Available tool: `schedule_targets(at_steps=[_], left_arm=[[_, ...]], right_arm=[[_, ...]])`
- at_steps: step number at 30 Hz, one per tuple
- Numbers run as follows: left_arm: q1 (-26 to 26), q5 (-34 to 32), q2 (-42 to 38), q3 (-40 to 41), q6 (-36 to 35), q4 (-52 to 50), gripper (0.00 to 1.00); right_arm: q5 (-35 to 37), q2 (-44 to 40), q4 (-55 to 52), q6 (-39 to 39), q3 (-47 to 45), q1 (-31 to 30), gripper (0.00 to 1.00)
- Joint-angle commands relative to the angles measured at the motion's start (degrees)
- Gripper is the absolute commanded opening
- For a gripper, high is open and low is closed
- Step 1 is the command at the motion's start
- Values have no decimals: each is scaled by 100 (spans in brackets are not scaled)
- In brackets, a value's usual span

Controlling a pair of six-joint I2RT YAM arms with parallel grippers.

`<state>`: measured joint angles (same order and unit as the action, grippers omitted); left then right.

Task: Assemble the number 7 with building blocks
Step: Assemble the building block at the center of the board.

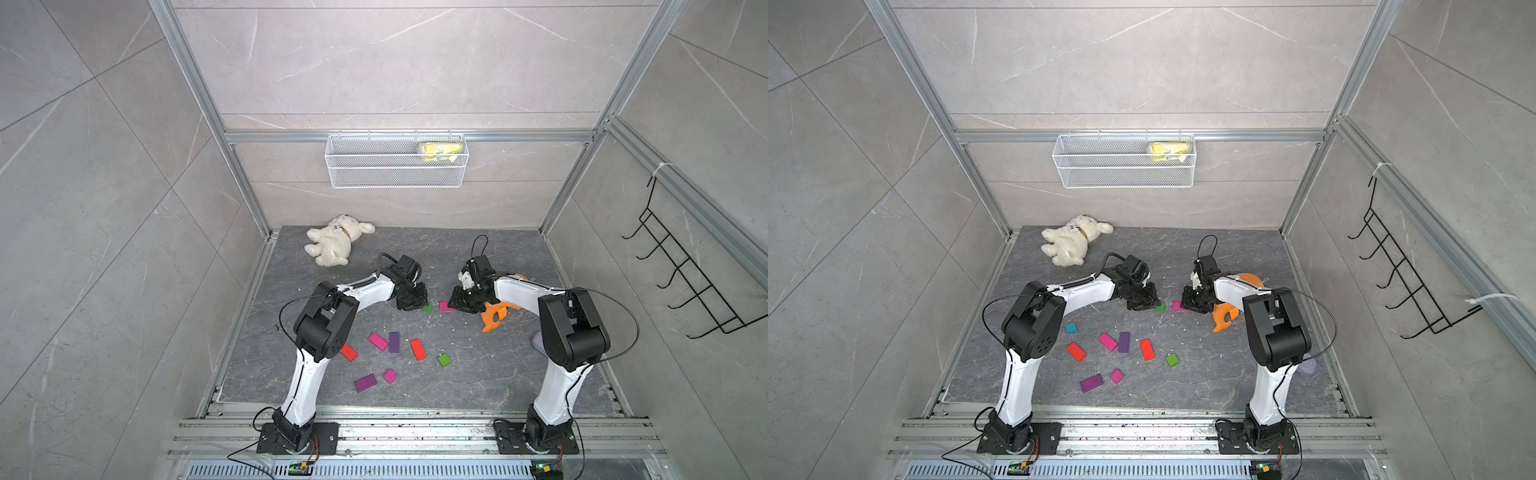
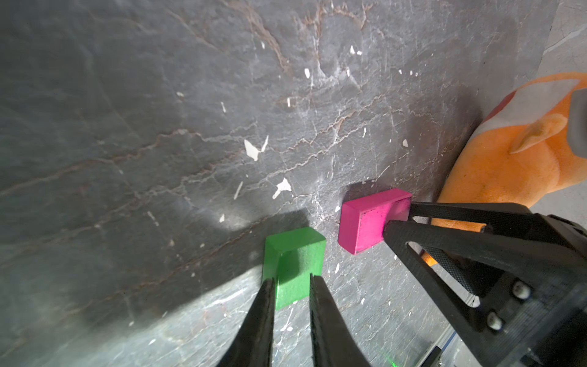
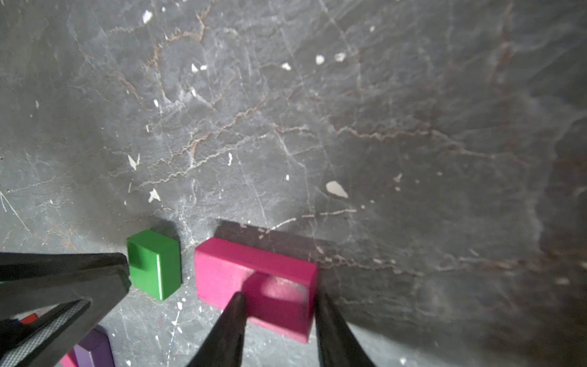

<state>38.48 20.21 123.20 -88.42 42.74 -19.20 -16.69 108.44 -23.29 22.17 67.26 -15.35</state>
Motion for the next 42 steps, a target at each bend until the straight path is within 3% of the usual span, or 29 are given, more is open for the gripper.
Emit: schedule_targets(at_steps=[1, 42], left_arm=[[37, 110, 66, 31, 47, 49, 24], [98, 89, 440, -551, -92, -153, 23]], right_arm=[[142, 138, -167, -128, 120, -34, 40], [251, 450, -361, -400, 437, -301, 40]])
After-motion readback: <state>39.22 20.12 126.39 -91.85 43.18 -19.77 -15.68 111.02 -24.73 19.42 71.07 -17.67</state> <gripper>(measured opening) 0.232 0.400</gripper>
